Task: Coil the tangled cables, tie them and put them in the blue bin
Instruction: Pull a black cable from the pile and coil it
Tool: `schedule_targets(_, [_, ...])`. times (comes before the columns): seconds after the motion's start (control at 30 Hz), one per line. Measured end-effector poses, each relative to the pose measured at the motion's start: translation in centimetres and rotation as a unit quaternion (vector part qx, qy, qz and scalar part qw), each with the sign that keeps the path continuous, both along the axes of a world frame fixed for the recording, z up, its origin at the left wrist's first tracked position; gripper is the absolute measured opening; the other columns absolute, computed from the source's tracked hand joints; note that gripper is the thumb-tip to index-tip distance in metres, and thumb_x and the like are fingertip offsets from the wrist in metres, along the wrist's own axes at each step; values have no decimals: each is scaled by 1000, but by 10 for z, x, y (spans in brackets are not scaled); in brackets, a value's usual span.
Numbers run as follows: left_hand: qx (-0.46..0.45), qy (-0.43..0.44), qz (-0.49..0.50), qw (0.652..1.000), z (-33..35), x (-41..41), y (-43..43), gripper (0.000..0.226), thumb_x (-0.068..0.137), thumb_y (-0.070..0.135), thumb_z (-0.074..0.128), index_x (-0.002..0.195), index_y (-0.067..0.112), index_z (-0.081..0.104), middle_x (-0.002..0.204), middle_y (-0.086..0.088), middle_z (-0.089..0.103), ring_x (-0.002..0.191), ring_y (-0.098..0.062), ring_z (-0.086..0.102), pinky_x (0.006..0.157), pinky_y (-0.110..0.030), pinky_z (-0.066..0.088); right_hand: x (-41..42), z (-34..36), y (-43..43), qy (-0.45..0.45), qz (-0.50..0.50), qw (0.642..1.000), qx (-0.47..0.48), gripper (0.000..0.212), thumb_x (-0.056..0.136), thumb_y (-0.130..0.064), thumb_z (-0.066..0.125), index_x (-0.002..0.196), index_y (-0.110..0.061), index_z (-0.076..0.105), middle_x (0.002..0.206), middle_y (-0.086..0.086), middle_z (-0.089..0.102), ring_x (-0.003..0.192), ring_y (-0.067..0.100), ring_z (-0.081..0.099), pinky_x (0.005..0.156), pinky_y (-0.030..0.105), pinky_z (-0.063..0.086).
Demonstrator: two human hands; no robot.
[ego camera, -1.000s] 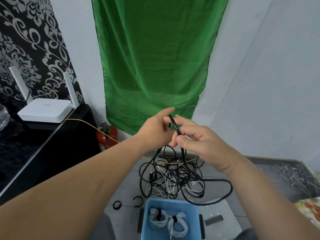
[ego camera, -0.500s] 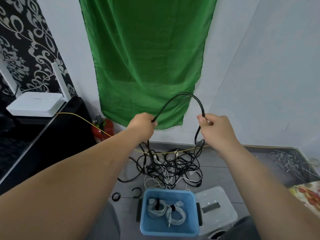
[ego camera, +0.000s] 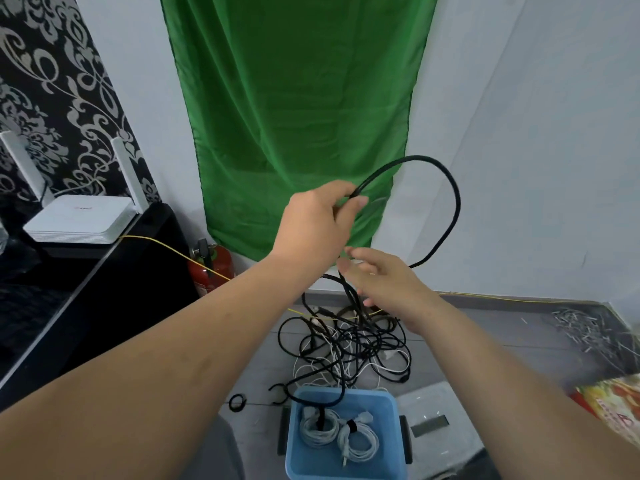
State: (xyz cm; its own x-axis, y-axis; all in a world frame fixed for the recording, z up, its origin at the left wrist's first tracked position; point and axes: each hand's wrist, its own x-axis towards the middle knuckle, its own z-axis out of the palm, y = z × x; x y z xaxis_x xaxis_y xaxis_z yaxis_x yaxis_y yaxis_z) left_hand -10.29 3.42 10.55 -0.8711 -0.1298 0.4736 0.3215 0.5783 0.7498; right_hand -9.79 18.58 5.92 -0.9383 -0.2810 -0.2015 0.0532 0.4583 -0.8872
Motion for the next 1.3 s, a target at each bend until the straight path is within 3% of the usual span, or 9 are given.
schedule_targets(0.1, [35,-15,-18,999,5,6,6,14,97,29,67,94,15,72,61,-11,64,56,-22,69,58,-42,57,-2,-1,-6,27,-13,1000,0,29,104,-45,52,104,-23,70,94,-4,74,92,12,68,91,37,53])
schedule_targets(0.23, [107,-46,-44,992,3,5,4,9,98,22,67,96,15,71,72,-11,69,63,-16,74,65,-45,62,-5,-5,-5,-44,8,999,-1,24,104,-45,50,115,-29,65,106,-4,70,90,8,72,96,36,50])
schedule_targets(0.33, [141,-64,-74,985,-2,3,3,15,99,10,63,111,15,69,90,-6,73,79,-14,76,79,-40,63,-5,-14,-9,-33,2,999,3,23,107,-33,44,104,-28,66,98,-3,59,64,16,64,78,36,54])
schedule_targets(0.5, [-35,-108,-111,987,-19,-1,-7,50,90,10,64,136,28,59,127,5,62,107,-10,65,94,-35,57,-19,-9,-13,-4,-115,976,-184,22,109,-24,43,97,-19,60,74,5,42,52,14,38,49,29,30])
schedule_targets(0.6, [-95,-198,-178,959,-25,4,-15,61,87,15,62,138,45,51,111,10,66,103,-5,65,92,-24,53,-22,-1,-9,-29,-131,954,-268,23,111,-21,41,99,-19,60,72,5,43,53,16,42,51,30,28])
schedule_targets(0.7, [-168,-170,-144,960,-28,3,-17,56,94,23,69,146,30,50,98,6,66,92,-13,63,84,-28,51,-23,2,-7,-35,-126,945,-298,23,111,-20,41,103,-17,63,74,6,50,57,21,51,51,31,37])
schedule_targets(0.83, [-223,-139,-155,952,-35,-4,-17,18,97,26,66,112,22,74,91,1,55,85,-17,54,84,-34,48,-30,-4,3,9,-189,954,-232,24,109,-21,43,100,-21,64,73,5,49,64,21,49,54,31,48])
schedule_targets(1.07, [-187,-113,-48,975,-35,-9,-23,29,91,46,70,79,23,58,81,8,49,72,-4,48,59,-17,32,-39,-22,27,21,-315,932,-179,27,108,-23,37,99,-27,62,74,3,45,61,18,40,56,33,42])
schedule_targets(1.3, [-37,-93,25,995,-20,-14,-36,34,96,45,64,80,17,55,64,6,45,56,-10,42,50,-21,33,-35,-19,40,-122,-346,882,-294,20,109,-33,45,111,-17,56,108,14,69,94,31,71,84,49,62])
